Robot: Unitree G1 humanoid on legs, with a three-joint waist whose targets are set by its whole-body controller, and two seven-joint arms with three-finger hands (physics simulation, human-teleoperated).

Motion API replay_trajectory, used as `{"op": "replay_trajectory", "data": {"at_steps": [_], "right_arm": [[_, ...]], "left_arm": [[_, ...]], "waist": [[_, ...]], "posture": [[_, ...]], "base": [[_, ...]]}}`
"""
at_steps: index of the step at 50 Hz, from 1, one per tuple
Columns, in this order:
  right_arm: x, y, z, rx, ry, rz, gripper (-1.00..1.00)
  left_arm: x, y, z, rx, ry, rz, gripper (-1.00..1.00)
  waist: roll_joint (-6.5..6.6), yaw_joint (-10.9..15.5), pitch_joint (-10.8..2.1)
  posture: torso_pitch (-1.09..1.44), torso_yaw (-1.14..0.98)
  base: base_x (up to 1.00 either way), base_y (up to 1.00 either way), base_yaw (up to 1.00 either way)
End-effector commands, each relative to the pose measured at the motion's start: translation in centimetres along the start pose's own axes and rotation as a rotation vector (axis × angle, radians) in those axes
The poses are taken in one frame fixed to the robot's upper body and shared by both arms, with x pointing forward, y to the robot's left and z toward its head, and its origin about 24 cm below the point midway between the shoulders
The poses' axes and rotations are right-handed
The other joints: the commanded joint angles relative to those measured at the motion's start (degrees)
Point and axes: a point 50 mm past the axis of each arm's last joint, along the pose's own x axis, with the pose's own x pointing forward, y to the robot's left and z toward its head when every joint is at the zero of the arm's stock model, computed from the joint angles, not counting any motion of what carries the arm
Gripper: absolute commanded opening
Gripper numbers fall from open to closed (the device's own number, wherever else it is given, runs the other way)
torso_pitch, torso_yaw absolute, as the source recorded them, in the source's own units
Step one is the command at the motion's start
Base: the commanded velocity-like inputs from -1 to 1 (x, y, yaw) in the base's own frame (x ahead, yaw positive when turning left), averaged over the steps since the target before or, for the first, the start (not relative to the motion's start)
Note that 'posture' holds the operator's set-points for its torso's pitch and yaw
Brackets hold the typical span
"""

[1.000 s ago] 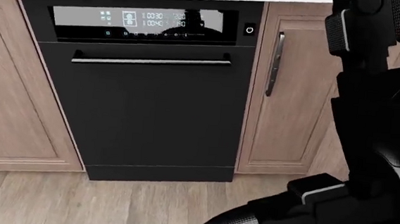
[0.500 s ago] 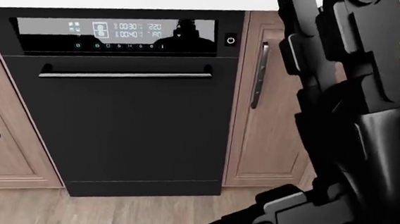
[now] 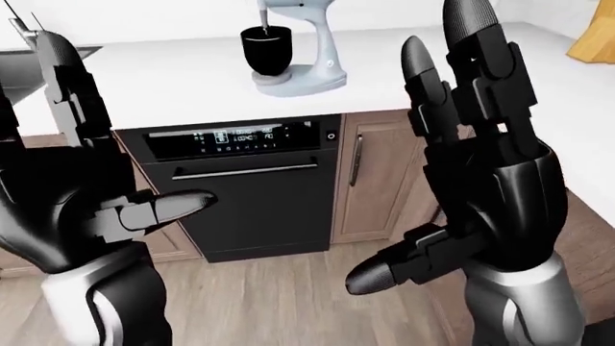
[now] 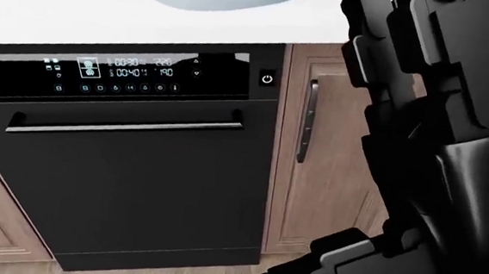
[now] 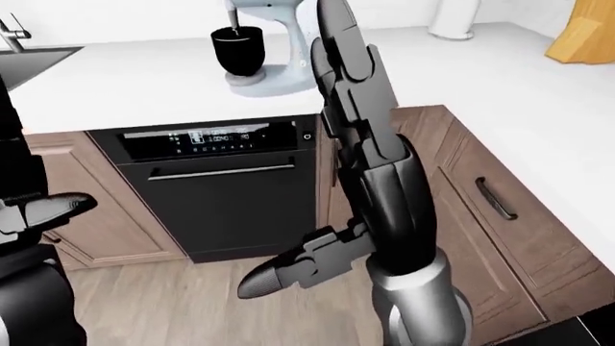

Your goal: Open the stand mixer head.

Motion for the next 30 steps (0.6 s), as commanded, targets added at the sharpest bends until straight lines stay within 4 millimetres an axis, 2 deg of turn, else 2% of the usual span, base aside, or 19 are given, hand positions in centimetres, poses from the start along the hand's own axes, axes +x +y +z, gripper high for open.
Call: {"op": "replay_trajectory", "data": {"at_steps": [1,2,3,4,5,6,7,11,13,15,17,19,20,21,24,25,28,29,30], "right_arm": [[-0.01,0.23,0.97,0.022,-0.063,0.028,1.00],[-0.01,0.26,1.00,0.031,-0.055,0.032,1.00],[0.04,0.23,1.22,0.014,-0.083,0.026,1.00],[0.14,0.18,0.92,-0.018,-0.058,0.018,1.00],[0.14,0.24,0.73,-0.020,-0.049,0.021,1.00],[0.10,0.27,0.74,-0.017,-0.053,0.021,1.00],[0.11,0.27,0.76,-0.015,-0.054,0.019,1.00],[0.04,0.41,1.03,0.025,-0.069,0.041,1.00],[0.09,0.32,0.81,-0.010,-0.051,0.022,1.00],[0.11,0.19,0.75,-0.020,-0.051,0.008,1.00],[0.06,0.23,0.96,-0.015,-0.071,0.009,1.00],[0.08,0.23,1.09,0.011,-0.076,0.017,1.00],[0.06,0.20,1.17,0.014,-0.082,0.018,1.00],[0.08,0.13,1.02,0.002,-0.072,0.011,1.00],[0.12,0.11,0.91,-0.017,-0.064,0.002,1.00],[0.05,0.12,0.98,-0.010,-0.070,0.001,1.00],[0.05,0.04,1.30,0.011,-0.088,0.005,1.00],[0.09,-0.03,1.27,0.001,-0.086,-0.001,1.00],[0.13,-0.05,1.10,-0.010,-0.070,-0.008,1.00]], "left_arm": [[0.10,-0.07,0.86,0.004,-0.054,-0.009,1.00],[0.10,-0.10,0.85,0.003,-0.053,-0.011,1.00],[0.11,-0.14,0.85,0.001,-0.053,-0.011,1.00],[0.12,-0.16,0.84,-0.001,-0.053,-0.012,1.00],[0.10,-0.14,0.84,-0.001,-0.053,-0.011,1.00],[0.10,-0.09,0.84,-0.001,-0.053,-0.011,1.00],[0.09,-0.05,0.82,0.000,-0.053,-0.010,1.00],[0.11,0.03,0.91,0.002,-0.055,-0.006,1.00],[0.05,0.02,0.92,0.002,-0.054,-0.007,1.00],[0.04,0.01,0.92,0.002,-0.054,-0.009,1.00],[0.10,0.04,0.89,0.002,-0.055,-0.007,1.00],[0.02,0.05,0.84,0.003,-0.053,-0.008,1.00],[-0.01,0.04,0.84,0.004,-0.052,-0.007,1.00],[0.00,0.02,0.90,0.003,-0.053,-0.007,1.00],[0.02,-0.07,0.95,0.003,-0.054,-0.009,1.00],[-0.03,-0.09,0.96,0.003,-0.054,-0.010,1.00],[0.00,-0.10,0.98,0.004,-0.054,-0.010,1.00],[-0.04,-0.11,0.96,0.004,-0.054,-0.010,1.00],[-0.08,-0.17,1.03,0.002,-0.054,-0.012,1.00]], "waist": [[0.15,0.07,-1.15],[1.27,-0.52,-1.86],[2.61,-0.85,2.74],[2.85,-1.10,2.83],[3.53,-1.29,2.53],[3.57,-1.58,-1.17],[4.56,-2.18,-2.30],[6.15,-1.54,-3.02],[5.13,-0.73,1.60],[4.57,-0.58,1.31],[4.47,-0.68,-2.00],[2.52,-0.43,-1.46],[0.68,-0.30,-3.15],[2.18,-0.63,1.09],[2.69,-1.42,3.53],[2.03,-1.52,0.07],[3.33,-1.56,-2.08],[5.63,-1.77,1.98],[5.73,-1.32,3.28]], "posture": [[0.00,0.00],[0.00,0.00],[0.00,0.00],[0.00,0.00],[0.00,0.00],[0.00,0.00],[0.00,0.00],[0.00,0.00],[0.00,0.00],[0.00,0.00],[0.00,0.00],[0.00,0.00],[0.00,0.00],[0.00,0.00],[0.00,0.00],[0.00,0.00],[0.00,0.00],[0.00,0.00],[0.00,0.00]], "base": [[0.00,0.00,0.00],[1.00,0.00,0.00],[1.00,0.00,0.00],[0.74,0.00,0.00],[0.00,0.00,0.00],[0.00,0.00,0.00],[0.00,0.00,0.00],[0.12,0.00,0.00],[1.00,-0.06,0.00],[0.35,0.00,0.00],[0.00,0.00,0.00],[0.00,0.00,0.00],[0.95,0.00,0.00],[1.00,0.00,0.00],[0.64,0.00,0.00],[0.00,0.00,0.00],[0.33,0.00,0.00],[1.00,0.00,0.00],[0.89,0.00,0.00]]}}
